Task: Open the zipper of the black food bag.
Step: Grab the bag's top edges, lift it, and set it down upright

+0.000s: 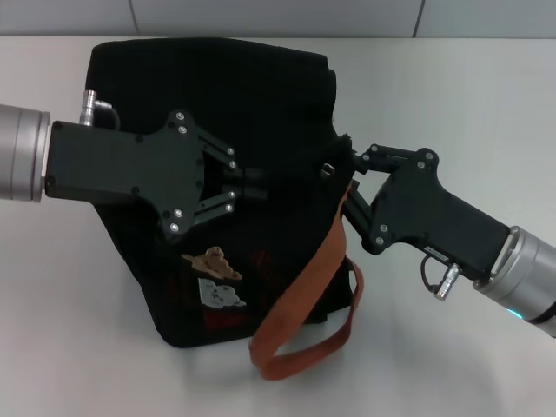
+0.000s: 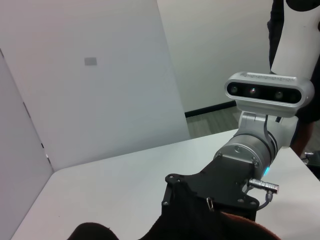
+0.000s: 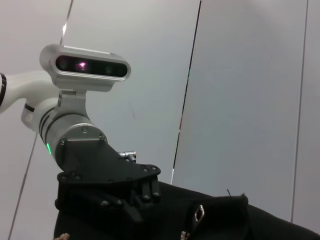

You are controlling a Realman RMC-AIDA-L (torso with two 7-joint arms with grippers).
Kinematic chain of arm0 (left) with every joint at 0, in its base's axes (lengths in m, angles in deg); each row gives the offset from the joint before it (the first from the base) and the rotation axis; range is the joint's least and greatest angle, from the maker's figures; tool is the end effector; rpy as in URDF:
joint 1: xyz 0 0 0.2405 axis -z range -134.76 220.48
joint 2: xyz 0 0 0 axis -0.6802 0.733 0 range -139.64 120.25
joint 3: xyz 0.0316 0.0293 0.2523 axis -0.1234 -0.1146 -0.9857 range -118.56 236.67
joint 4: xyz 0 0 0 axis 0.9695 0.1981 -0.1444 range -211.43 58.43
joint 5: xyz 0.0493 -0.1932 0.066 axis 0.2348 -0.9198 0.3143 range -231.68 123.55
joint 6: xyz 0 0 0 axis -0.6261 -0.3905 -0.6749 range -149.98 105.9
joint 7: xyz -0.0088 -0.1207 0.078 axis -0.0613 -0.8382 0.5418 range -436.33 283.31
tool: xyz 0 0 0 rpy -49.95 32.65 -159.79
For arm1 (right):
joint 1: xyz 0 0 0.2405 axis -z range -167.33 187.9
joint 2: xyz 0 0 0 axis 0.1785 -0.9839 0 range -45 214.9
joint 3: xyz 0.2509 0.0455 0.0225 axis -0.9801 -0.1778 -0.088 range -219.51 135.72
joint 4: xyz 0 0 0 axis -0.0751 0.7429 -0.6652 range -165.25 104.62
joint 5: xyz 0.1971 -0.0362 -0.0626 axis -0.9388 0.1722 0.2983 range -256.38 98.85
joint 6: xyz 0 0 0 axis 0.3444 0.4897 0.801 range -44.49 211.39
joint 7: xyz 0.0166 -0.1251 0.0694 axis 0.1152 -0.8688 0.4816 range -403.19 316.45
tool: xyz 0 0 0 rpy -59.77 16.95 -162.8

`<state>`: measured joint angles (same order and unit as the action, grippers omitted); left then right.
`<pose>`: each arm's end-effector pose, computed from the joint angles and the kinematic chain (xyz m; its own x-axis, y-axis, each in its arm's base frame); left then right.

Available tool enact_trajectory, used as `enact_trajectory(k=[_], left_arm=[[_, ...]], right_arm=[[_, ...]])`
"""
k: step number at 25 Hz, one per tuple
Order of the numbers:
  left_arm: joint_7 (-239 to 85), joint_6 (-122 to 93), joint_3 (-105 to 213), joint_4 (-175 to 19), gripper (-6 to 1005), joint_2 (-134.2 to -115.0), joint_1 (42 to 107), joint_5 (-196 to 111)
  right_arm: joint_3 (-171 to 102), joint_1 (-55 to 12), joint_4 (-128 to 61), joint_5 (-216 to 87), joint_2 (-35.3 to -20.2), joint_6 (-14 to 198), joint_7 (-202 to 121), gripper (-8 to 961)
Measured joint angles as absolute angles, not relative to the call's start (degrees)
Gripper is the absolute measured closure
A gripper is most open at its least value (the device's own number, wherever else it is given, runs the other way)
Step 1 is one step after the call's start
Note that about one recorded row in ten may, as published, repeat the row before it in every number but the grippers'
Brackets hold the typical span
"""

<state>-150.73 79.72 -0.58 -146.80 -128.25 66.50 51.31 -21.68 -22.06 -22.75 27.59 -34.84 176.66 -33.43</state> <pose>-0.1848 0.3043 0.0391 0.9117 -0.2247 0.3441 -0.1747 -0.9698 -0.1702 0.2273 0.2699 -0.0792 0.6298 0.2773 -0.7256 -0.2213 -0.8313 -0.5098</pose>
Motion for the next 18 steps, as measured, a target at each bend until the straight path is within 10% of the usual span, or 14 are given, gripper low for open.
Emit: enact_trajectory(k=[18], left_arm=[[-150.1,80.1,-0.5,-146.6,907,-128.26,65.6,50.4]], right_arm=[[-21.7,-22.4,-22.6,30.3,-34.84,176.5,-33.3,954]])
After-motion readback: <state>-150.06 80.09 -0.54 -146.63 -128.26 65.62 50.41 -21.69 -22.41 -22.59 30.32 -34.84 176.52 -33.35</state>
